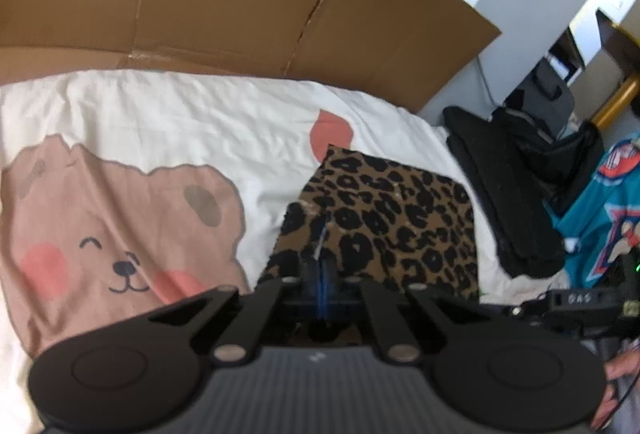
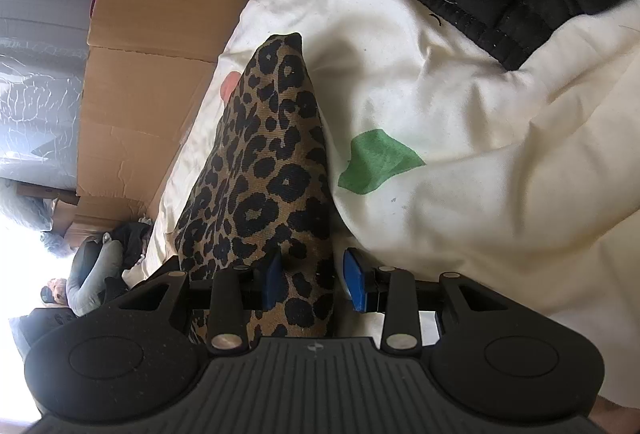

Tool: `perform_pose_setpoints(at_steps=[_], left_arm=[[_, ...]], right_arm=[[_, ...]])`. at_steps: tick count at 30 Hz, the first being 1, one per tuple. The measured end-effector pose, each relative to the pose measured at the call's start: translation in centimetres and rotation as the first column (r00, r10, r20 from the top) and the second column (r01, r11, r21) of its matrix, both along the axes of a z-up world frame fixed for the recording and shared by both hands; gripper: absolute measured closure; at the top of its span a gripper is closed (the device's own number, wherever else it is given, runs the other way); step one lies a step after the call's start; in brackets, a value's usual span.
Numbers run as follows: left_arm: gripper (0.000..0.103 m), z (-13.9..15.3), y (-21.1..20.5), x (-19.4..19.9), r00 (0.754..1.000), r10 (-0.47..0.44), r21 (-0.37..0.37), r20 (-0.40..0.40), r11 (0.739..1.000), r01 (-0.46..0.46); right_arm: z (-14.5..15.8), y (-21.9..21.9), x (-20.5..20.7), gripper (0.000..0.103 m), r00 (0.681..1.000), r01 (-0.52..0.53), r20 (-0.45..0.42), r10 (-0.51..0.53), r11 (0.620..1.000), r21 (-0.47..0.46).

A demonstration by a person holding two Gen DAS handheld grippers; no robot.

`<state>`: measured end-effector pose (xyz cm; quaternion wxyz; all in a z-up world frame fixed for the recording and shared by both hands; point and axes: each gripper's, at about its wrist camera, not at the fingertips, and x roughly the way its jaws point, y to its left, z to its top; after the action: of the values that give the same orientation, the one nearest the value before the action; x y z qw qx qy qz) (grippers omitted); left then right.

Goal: Fold clothes

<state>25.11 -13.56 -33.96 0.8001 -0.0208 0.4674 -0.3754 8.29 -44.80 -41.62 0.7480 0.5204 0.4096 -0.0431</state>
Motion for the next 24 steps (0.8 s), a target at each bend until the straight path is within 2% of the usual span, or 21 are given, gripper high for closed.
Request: perform_pose_setpoints(at_steps=[8, 20, 22, 24], left_arm=[[0.103, 1.5, 0.0, -0.1, 0.998, 0.002, 0.051, 0.066, 0.999, -0.006], [0.103, -0.7, -0.6, -0.4, 0.998, -0.011, 0.104, 0.059, 0.995, 0.005], [0.103, -0.9, -0.7, -0.4, 0.998, -0.013, 0.107, 0.059, 0.994, 0.006], [0.103, -1.0, -0.8, -0.5, 0.997, -0.023, 0.116, 0.069, 0.993, 0.015]], right_arm=[[0.3, 0.2, 0.2, 0.063, 1.000, 0.005, 0.005, -0.005, 1.000, -0.008], [-0.3, 0.7, 1.0, 0.061, 1.000, 0.003, 0.023, -0.003, 1.000, 0.007], [-0.4, 0.8, 1.2, 0.063, 1.000, -0.004, 0.030, 0.004, 1.000, 0.013], [-0.3, 0.8, 1.4, 0.075, 0.999, -0.016, 0.039, 0.015, 1.000, 0.016]])
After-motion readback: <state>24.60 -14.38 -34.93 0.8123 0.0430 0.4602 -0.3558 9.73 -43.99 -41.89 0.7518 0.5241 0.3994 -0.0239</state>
